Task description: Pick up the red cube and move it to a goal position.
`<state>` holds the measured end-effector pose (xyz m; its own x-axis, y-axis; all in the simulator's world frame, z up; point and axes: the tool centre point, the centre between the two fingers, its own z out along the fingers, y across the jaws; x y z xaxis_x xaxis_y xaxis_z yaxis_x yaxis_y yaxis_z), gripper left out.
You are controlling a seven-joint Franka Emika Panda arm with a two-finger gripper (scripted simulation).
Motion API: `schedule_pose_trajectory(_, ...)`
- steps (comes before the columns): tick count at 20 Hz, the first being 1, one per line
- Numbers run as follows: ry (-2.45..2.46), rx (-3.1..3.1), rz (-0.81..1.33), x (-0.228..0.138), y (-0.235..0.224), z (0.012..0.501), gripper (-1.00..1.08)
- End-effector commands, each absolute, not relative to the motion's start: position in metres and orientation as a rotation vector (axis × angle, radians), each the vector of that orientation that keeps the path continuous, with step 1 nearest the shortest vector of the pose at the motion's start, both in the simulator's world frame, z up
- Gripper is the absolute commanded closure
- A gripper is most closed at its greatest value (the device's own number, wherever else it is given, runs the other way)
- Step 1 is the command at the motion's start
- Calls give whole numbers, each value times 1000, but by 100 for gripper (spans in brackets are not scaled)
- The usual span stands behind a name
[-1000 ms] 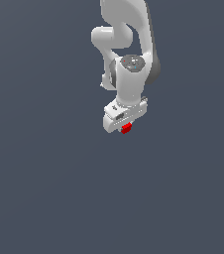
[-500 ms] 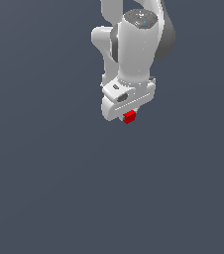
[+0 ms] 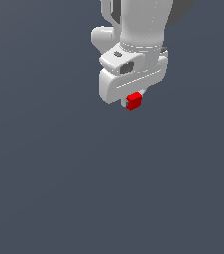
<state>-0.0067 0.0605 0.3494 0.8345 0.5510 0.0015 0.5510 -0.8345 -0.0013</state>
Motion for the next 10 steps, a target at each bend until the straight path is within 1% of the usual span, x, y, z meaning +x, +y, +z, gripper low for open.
schedule_pose_trajectory(1,-903,-3007,-1,-1,61,370,108)
schedule_pose_trajectory(10,-902,-3009,0,14,61,415,108)
